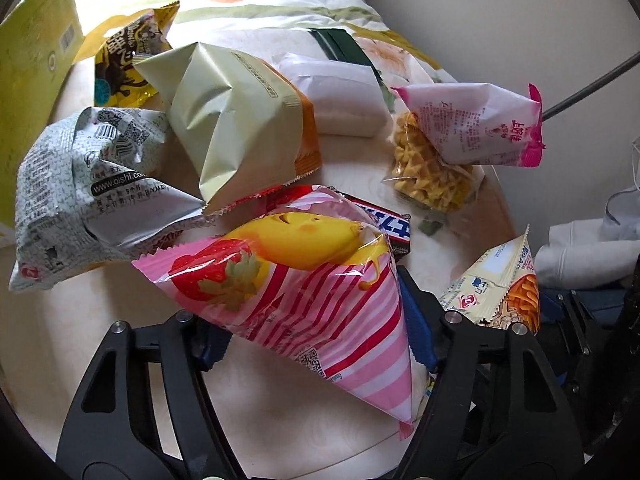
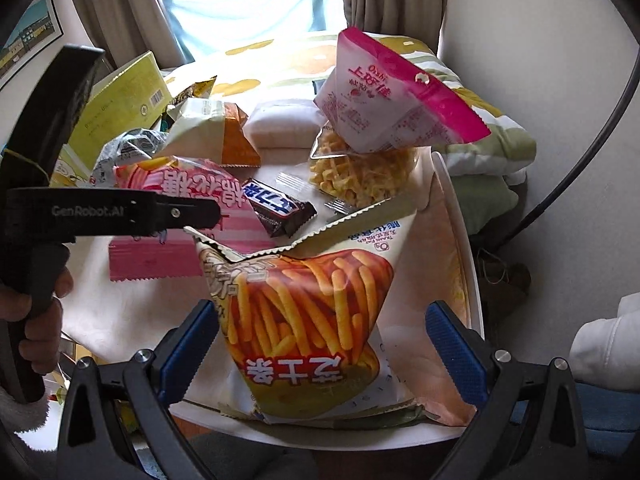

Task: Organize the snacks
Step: 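Grasp the pink striped bag with the left tool while the right tool grasps the orange fries bag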

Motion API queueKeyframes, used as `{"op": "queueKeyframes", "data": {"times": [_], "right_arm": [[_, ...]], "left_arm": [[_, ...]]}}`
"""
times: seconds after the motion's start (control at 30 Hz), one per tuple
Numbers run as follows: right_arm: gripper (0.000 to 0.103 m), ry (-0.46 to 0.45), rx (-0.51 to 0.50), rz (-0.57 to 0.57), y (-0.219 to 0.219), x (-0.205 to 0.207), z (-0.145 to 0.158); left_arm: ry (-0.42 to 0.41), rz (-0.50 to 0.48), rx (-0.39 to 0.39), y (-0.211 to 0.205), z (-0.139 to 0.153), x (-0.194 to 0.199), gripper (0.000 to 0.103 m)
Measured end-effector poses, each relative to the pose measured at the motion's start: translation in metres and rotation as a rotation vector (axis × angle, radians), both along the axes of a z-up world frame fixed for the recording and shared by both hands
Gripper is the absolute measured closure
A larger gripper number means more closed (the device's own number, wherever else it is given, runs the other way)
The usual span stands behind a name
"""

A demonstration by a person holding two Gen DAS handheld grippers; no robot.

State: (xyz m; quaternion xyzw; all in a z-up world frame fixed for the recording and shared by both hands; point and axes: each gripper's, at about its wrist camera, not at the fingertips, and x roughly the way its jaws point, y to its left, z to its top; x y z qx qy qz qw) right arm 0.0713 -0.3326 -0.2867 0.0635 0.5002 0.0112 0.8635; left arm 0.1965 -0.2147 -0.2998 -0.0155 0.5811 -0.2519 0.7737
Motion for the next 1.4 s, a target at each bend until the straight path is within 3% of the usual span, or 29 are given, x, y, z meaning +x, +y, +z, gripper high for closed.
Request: {"op": "queueKeyframes", "data": {"times": [0.27, 0.33, 0.5, 0.67, 0.97, 1.4], "right_arm": [[0.001, 0.007, -0.028, 0.017, 0.003, 0.0, -0.005], [0.006, 0.009, -0.034, 0.02, 0.005, 0.001, -0.006], [0.032, 0.025, -0.028, 0.036, 0.007, 0.003, -0.011], [0.048, 0.002, -0.023, 0.047, 0.009, 0.0, -0.008], [0.05, -0.042, -0.013, 0.05, 0.008, -0.003, 0.016], [0.05, -0.156, -0.036, 0.095, 0.026, 0.026, 0.097]], "left_arm": [[-0.02, -0.017, 0.021, 0.0, 0.006, -0.008, 0.037], [-0.025, -0.021, 0.03, 0.0, 0.007, -0.01, 0.037], [-0.049, -0.033, 0.054, 0.005, 0.014, -0.019, 0.037], [-0.065, -0.032, 0.065, 0.01, 0.02, -0.027, 0.037], [-0.119, 0.02, 0.042, 0.024, 0.051, -0.039, 0.037], [-0.251, 0.126, -0.039, 0.075, 0.129, -0.035, 0.037]]}}
